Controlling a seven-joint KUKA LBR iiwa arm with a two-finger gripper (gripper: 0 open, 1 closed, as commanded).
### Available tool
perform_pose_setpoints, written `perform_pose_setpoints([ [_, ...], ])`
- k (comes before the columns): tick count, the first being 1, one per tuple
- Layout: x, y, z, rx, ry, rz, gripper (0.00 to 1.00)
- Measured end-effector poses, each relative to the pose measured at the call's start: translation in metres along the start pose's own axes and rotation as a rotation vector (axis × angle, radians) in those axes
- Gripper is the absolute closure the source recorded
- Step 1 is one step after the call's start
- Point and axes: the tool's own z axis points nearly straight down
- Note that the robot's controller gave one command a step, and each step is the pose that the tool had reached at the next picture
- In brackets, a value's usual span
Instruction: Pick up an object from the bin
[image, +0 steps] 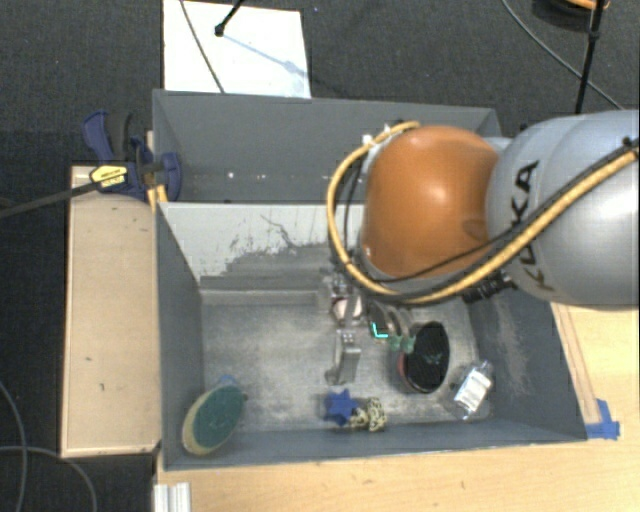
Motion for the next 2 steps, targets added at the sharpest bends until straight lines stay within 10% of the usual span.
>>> perform_pose_setpoints([
  [1,0.019,-0.061,0.040,0.002,-0.001,0.064,0.00],
  [2,0.016,-0.061,0.162,0.000,-0.006,-0.220,0.00],
])
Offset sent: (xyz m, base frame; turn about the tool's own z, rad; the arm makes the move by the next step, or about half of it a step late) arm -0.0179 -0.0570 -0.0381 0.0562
